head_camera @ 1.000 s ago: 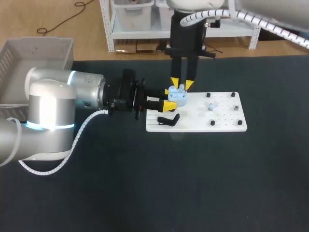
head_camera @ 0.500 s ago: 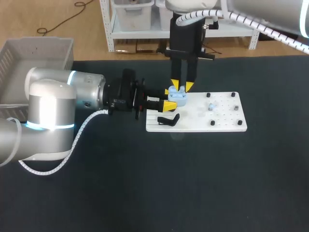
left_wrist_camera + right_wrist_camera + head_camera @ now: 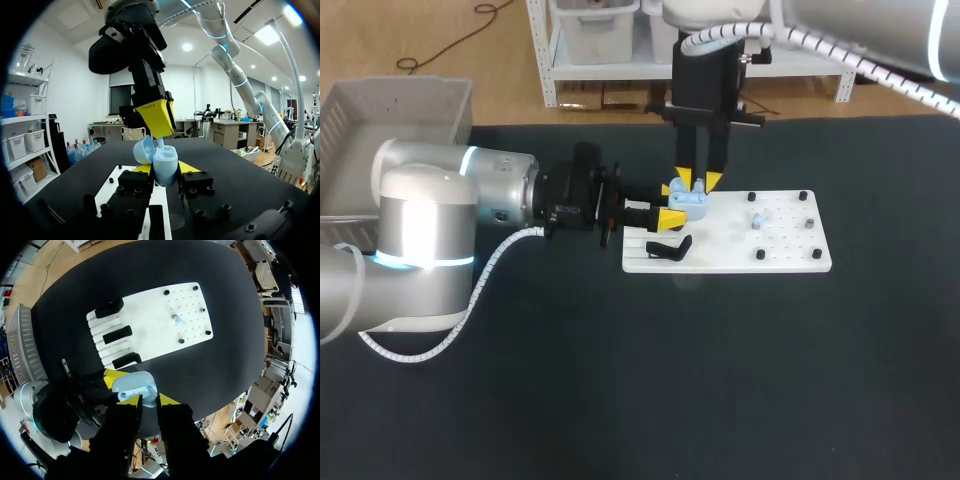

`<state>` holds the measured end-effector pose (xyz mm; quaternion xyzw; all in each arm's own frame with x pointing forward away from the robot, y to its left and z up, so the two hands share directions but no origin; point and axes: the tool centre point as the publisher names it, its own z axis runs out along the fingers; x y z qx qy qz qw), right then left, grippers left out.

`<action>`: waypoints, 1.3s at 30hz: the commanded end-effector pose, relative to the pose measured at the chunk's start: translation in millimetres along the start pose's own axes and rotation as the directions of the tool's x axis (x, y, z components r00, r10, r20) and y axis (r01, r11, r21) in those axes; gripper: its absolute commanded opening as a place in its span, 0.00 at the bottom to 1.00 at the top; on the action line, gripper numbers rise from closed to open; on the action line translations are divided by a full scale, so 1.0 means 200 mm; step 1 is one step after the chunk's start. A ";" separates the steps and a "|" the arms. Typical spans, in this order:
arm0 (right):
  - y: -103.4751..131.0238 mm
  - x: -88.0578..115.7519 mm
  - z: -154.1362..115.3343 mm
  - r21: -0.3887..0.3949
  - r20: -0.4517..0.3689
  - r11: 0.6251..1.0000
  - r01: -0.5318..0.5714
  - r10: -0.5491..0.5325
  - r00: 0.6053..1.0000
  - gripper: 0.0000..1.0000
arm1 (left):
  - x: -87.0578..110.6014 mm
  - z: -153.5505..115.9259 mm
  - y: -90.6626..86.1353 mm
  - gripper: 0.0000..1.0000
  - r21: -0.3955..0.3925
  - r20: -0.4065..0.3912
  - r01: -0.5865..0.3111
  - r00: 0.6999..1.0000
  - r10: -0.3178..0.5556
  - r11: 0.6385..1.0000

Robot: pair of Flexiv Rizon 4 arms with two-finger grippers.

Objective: Pick up each earbud case from the left stands, insert the matching earbuds, close the lid, and place the case in the box.

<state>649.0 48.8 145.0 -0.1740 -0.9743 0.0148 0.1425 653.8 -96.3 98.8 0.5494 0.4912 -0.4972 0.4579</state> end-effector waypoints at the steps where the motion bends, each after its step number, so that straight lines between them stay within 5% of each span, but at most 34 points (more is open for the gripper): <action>1: 0.00 0.00 0.01 0.005 0.006 1.000 -0.002 0.002 1.000 0.00 | 0.00 0.00 -0.01 0.00 -0.006 0.000 -0.001 1.000 0.001 1.000; 19: 0.02 0.02 0.04 0.040 0.022 0.999 0.005 -0.006 1.000 0.00 | 0.00 0.00 -0.01 0.00 -0.006 0.000 -0.001 1.000 0.001 1.000; 20: 0.02 0.02 0.04 0.038 0.022 0.999 0.005 -0.006 1.000 0.03 | 0.00 0.00 -0.01 0.00 -0.006 0.000 -0.001 1.000 0.001 1.000; 23: 0.02 0.03 0.03 0.020 0.030 1.000 0.011 -0.011 0.999 0.36 | 0.00 0.00 -0.01 0.00 -0.006 0.000 -0.001 1.000 0.001 1.000; 25: 0.01 0.04 0.01 0.010 0.038 1.000 0.014 -0.014 0.999 0.44 | 0.00 0.00 -0.01 0.00 -0.006 0.000 -0.001 1.000 0.001 1.000; 39: -0.21 0.13 -0.19 -0.197 0.198 0.967 0.162 -0.122 0.972 0.50 | -0.03 -0.07 -0.04 0.00 -0.024 -0.005 -0.009 1.000 0.009 1.000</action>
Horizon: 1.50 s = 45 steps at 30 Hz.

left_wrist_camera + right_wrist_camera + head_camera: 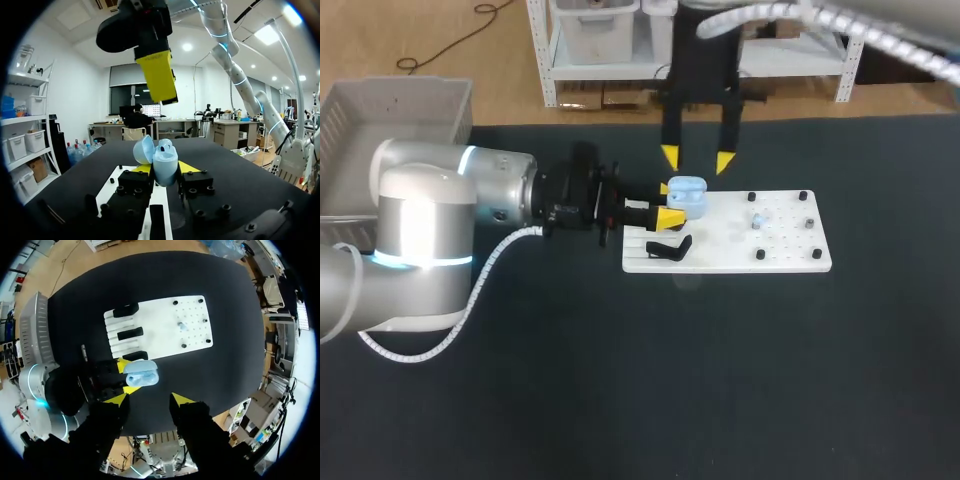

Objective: Pick up each earbud case from the left stands, insert the matching earbuds, close the lid, and place the case in the box.

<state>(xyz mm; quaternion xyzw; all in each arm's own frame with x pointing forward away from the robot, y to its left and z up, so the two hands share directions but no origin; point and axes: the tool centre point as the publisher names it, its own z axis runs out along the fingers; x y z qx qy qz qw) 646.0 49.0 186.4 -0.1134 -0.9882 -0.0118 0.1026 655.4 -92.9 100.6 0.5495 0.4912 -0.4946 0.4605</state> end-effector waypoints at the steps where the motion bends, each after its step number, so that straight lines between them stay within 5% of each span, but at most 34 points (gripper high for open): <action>1: -0.21 0.08 -0.01 -0.166 0.134 0.985 0.036 -0.014 0.991 0.49 | -0.03 -0.06 -0.05 0.00 -0.023 -0.005 -0.006 1.000 0.006 1.000; 7: -0.31 0.05 -0.01 -0.192 0.228 0.973 0.124 -0.079 0.970 0.47 | -0.04 -0.11 -0.07 0.00 -0.035 -0.005 -0.018 1.000 0.018 0.999; 21: -0.44 -0.06 0.18 -0.116 0.340 0.972 0.206 -0.156 0.927 0.42 | -0.04 -0.16 -0.10 0.00 -0.004 0.007 -0.017 1.000 0.017 1.000; 31: -0.41 -0.18 0.33 -0.102 0.274 0.995 -0.004 0.032 0.961 0.44 | -0.03 -0.16 -0.09 0.00 0.030 0.025 -0.020 1.000 0.019 0.999; 45: -0.44 -0.35 0.47 -0.157 0.164 0.958 -0.240 0.265 0.950 0.45 | -0.03 -0.14 -0.09 0.00 0.059 0.023 -0.027 0.999 0.026 0.998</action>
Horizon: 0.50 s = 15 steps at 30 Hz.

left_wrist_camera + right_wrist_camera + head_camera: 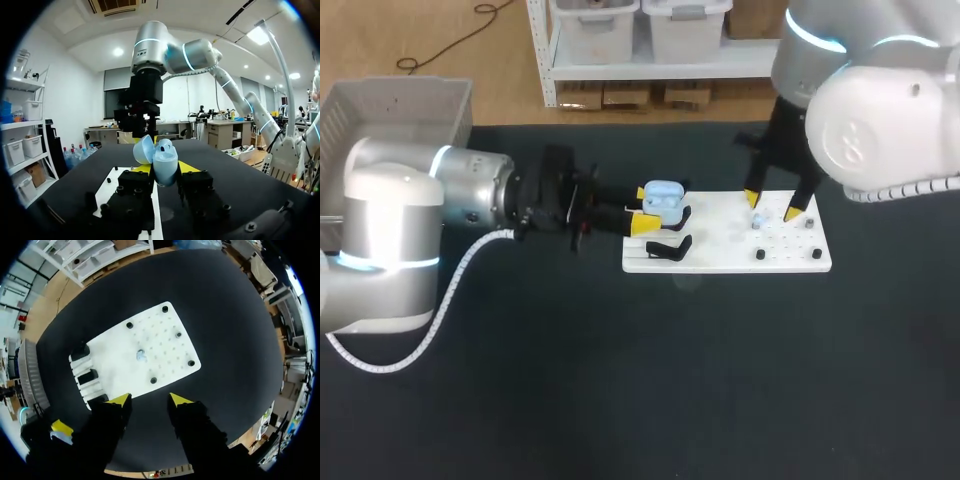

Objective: Pick up each earbud case from the left stands, insert the matching earbuds, close the lid, and place the case in the box.

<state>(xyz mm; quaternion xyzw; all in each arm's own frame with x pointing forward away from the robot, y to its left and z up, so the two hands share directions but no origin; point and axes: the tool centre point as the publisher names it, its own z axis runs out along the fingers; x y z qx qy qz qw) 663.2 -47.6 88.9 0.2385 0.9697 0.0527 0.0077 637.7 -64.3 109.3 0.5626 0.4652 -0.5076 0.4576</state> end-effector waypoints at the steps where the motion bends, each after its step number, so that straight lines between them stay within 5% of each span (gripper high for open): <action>1: 0.02 -0.06 0.07 -0.002 -0.029 1.000 -0.027 0.027 0.999 0.45 | 0.00 0.00 0.01 0.00 0.006 0.000 0.000 1.000 0.000 1.000; 15: 0.07 -0.13 0.23 0.003 -0.052 0.995 -0.098 0.098 0.994 0.45 | 0.00 0.00 0.01 0.00 0.006 0.000 0.000 1.000 0.000 1.000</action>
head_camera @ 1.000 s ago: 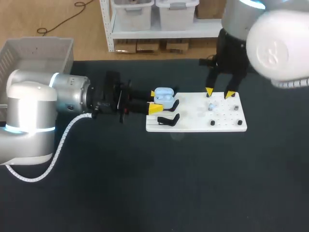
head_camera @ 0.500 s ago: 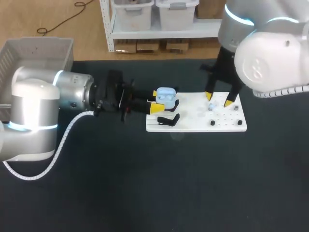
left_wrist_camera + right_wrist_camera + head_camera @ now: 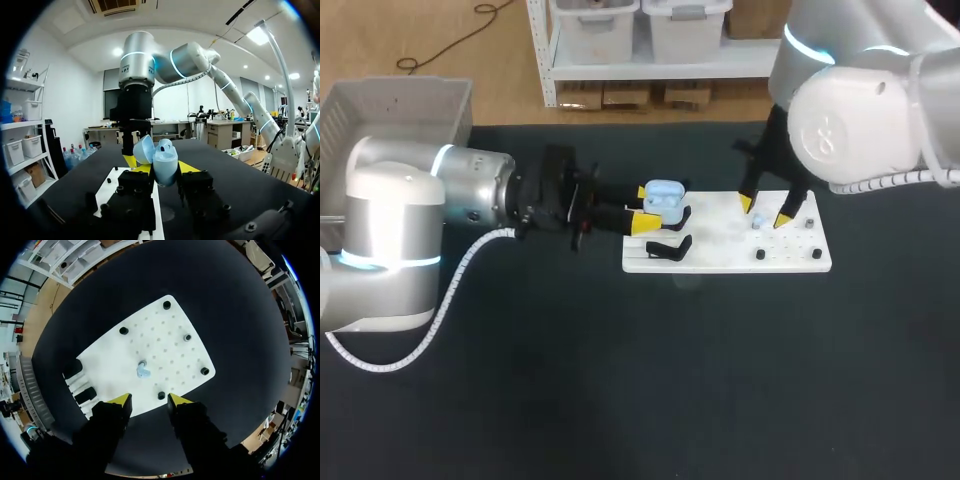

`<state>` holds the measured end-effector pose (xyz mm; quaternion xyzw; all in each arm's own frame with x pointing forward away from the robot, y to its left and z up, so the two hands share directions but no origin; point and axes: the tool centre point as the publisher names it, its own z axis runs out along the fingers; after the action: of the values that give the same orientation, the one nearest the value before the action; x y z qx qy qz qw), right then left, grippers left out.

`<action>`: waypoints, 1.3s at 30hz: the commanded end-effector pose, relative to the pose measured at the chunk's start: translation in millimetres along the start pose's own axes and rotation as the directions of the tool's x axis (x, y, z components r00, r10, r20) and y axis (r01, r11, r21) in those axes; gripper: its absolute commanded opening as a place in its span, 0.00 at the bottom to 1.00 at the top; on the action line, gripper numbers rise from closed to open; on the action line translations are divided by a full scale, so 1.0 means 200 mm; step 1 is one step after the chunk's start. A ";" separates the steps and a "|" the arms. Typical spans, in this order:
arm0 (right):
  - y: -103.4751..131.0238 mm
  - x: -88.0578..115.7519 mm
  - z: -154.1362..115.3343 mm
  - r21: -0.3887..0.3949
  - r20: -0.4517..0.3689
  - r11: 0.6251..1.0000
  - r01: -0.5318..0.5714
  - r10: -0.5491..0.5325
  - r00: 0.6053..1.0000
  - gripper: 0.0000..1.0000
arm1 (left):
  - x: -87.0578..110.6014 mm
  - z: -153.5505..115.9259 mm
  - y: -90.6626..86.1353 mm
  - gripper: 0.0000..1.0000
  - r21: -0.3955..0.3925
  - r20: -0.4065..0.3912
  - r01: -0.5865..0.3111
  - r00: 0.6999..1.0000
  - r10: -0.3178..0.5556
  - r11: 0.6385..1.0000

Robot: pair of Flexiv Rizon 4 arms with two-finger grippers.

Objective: Pick up each earbud case from the left stands, insert the matching earbuds, close the lid, and place the case in the box.

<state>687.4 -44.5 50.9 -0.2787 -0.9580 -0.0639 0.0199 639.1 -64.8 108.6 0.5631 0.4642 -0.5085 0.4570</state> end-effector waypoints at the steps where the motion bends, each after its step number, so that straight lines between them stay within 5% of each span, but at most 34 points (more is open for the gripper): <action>1: 0.02 -0.04 0.04 0.009 0.009 1.000 -0.018 0.018 1.000 0.45 | 0.00 0.00 0.00 0.00 0.003 -0.001 0.000 1.000 0.000 1.000; 21: -0.01 -0.09 0.13 -0.003 0.111 1.000 0.018 -0.017 0.994 0.36 | 0.00 0.00 0.00 0.00 0.003 -0.001 0.000 1.000 0.000 1.000; 39: 0.02 -0.12 0.15 -0.007 0.123 0.998 0.070 -0.068 0.990 0.33 | 0.00 0.00 0.00 0.00 0.003 -0.001 0.000 1.000 0.000 1.000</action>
<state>708.3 -51.2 21.2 -0.2494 -0.9660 -0.0529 -0.0427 639.1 -64.8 108.6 0.5632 0.4642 -0.5085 0.4570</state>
